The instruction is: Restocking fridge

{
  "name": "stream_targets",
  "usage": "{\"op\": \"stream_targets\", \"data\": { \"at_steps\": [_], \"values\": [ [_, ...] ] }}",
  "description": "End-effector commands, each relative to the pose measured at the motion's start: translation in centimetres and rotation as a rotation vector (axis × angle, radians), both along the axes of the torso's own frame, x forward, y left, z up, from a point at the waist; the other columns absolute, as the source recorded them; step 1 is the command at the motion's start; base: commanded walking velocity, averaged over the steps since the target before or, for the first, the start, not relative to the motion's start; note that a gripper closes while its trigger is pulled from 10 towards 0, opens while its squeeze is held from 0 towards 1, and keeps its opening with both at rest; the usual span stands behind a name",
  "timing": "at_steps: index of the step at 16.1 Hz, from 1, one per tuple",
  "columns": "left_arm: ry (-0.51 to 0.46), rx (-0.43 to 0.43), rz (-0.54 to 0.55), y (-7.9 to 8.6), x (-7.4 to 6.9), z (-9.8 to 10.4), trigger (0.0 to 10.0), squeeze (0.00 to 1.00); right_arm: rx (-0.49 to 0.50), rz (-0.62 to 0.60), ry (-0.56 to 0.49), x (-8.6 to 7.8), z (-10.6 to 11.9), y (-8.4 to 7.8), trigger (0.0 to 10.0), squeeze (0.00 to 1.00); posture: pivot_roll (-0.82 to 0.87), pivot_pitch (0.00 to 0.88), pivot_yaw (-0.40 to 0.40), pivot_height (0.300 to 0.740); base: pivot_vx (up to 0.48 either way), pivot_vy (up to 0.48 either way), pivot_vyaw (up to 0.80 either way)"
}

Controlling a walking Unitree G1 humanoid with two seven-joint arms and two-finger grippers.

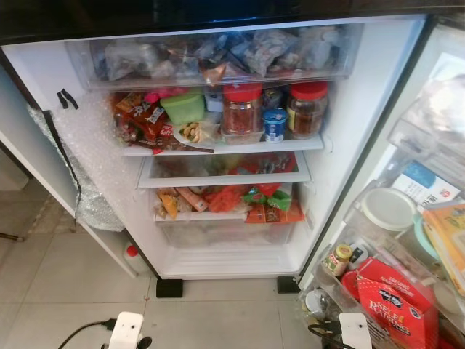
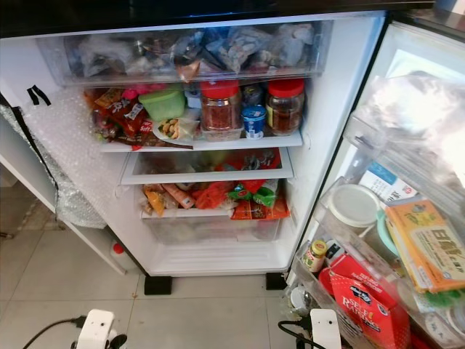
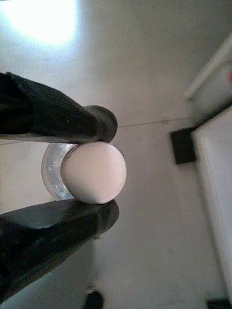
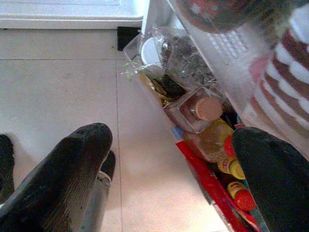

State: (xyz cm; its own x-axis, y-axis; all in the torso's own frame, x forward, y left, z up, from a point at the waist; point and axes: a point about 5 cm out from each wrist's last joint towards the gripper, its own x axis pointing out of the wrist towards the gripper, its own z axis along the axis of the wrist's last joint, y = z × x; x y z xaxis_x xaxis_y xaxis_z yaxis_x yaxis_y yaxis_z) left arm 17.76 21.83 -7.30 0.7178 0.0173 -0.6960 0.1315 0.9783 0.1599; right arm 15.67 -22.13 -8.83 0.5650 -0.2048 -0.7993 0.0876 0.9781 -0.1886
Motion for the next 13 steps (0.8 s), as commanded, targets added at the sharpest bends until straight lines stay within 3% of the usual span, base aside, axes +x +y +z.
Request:
{"op": "stream_targets", "data": {
  "at_steps": [1, 2, 3, 5, 7, 10, 11, 13],
  "values": [
    [-0.136, 0.04, -0.067, 0.7, 3.0, 2.2, 10.0, 0.0, -0.002, 0.002, 0.004, -0.3, -0.1, 0.1, 10.0, 0.0, 0.1, 0.076, 0.04, 0.74, 0.0, 0.0, 0.0],
    [-0.235, 0.093, -0.128, 1.1, 4.8, 3.9, 10.0, 0.0, -0.011, 0.01, 0.005, -0.3, -0.1, 0.1, 10.0, 0.0, 0.1, 0.075, 0.041, 0.74, 0.0, 0.0, 0.0],
    [-0.247, 0.153, -0.134, 1.6, 4.8, 4.1, 10.0, 0.0, -0.021, 0.014, 0.006, -0.3, -0.1, 0.1, 10.0, 0.0, 0.1, 0.076, 0.04, 0.74, 0.0, 0.0, 0.0],
    [-0.253, 0.144, -0.027, 2.8, 4.8, 4.3, 10.0, 0.0, -0.033, 0.044, 0.012, -0.1, -0.1, 0.1, 10.0, 0.0, 0.12, 0.075, 0.033, 0.74, 0.0, 0.0, 0.0],
    [-0.355, 0.03, 0.051, 2.7, 5.7, 5.3, 10.0, 0.0, -0.043, 0.042, -0.001, 0.0, 0.0, 0.1, 10.0, 0.0, 0.11, 0.075, 0.033, 0.74, 0.0, 0.0, 0.0],
    [-0.447, -0.069, -0.019, 0.7, 7.1, 6.4, 10.0, 0.0, -0.043, 0.05, -0.001, 0.1, 0.0, 0.1, 10.0, 0.0, 0.11, 0.082, 0.037, 0.74, 0.0, 0.0, 0.0],
    [-0.516, -0.185, -0.013, -0.7, 8.1, 7.5, 10.0, 0.0, -0.043, 0.065, 0.0, 0.2, 0.1, 0.1, 10.0, 0.0, 0.11, 0.087, 0.034, 0.74, 0.0, 0.0, 0.0],
    [-0.554, -0.262, -0.01, -1.5, 8.6, 8.1, 10.0, 0.0, -0.042, 0.07, 0.001, 0.2, 0.1, 0.0, 10.0, 0.0, 0.11, 0.086, 0.032, 0.74, 0.0, 0.0, 0.0]
  ]
}}
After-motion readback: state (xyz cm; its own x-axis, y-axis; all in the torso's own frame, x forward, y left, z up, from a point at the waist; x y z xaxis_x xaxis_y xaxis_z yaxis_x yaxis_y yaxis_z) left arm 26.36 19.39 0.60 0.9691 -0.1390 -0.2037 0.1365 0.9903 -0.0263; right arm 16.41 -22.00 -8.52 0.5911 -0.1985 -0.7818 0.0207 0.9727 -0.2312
